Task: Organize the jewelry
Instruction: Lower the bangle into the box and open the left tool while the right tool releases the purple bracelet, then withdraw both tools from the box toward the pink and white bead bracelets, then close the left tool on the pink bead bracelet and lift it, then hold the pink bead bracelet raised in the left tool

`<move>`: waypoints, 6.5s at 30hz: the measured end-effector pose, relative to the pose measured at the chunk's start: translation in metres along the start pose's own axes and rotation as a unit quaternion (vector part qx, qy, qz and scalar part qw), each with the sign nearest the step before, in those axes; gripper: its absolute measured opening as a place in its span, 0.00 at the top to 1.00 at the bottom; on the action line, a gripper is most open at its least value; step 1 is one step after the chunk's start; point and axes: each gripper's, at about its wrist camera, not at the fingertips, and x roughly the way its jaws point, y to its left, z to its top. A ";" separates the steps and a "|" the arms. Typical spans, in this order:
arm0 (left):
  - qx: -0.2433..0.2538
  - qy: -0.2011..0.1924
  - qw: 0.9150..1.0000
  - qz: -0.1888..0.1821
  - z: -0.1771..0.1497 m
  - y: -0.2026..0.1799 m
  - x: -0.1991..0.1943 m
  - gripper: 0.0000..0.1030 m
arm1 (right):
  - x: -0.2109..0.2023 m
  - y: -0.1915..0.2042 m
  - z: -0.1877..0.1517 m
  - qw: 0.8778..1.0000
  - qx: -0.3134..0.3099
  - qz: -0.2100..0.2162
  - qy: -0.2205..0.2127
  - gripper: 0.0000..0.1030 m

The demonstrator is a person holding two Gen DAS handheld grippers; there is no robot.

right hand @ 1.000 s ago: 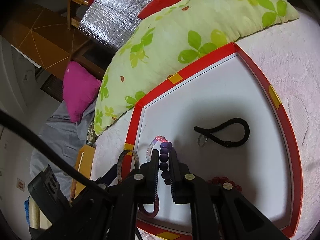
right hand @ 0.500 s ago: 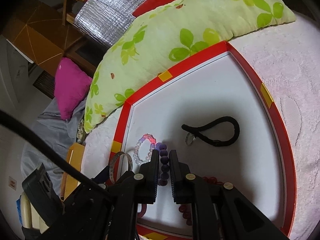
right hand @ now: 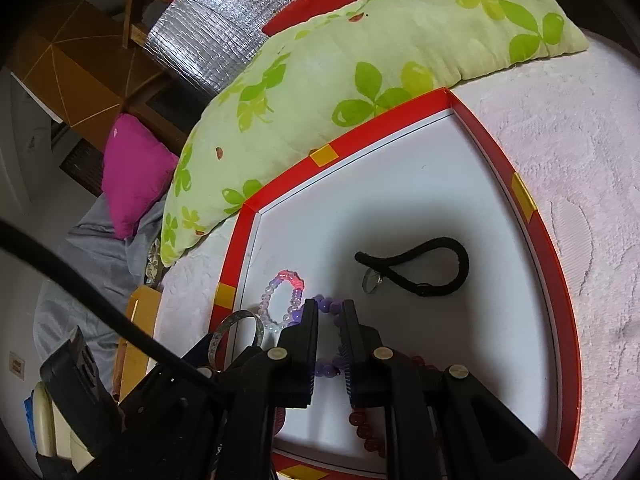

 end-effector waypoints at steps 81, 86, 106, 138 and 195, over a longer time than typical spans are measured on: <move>-0.054 -0.032 0.997 0.042 -0.093 0.058 -0.109 0.33 | -0.131 -0.009 -0.127 0.998 -0.016 -0.045 -0.049 0.49; -0.052 -0.018 0.998 0.004 -0.104 0.055 -0.111 0.33 | -0.147 -0.031 -0.138 0.997 0.008 -0.058 -0.049 0.49; 0.024 0.012 1.000 -0.012 -0.119 0.013 -0.095 0.33 | -0.118 -0.032 -0.162 0.989 -0.052 -0.137 0.006 0.63; 0.084 0.017 0.996 -0.006 -0.116 -0.026 -0.086 0.32 | -0.112 -0.030 -0.159 0.974 -0.088 -0.209 -0.019 0.89; -0.014 0.029 0.998 -0.059 -0.119 -0.008 -0.081 0.92 | -0.096 -0.015 -0.165 0.977 -0.123 -0.169 -0.029 0.88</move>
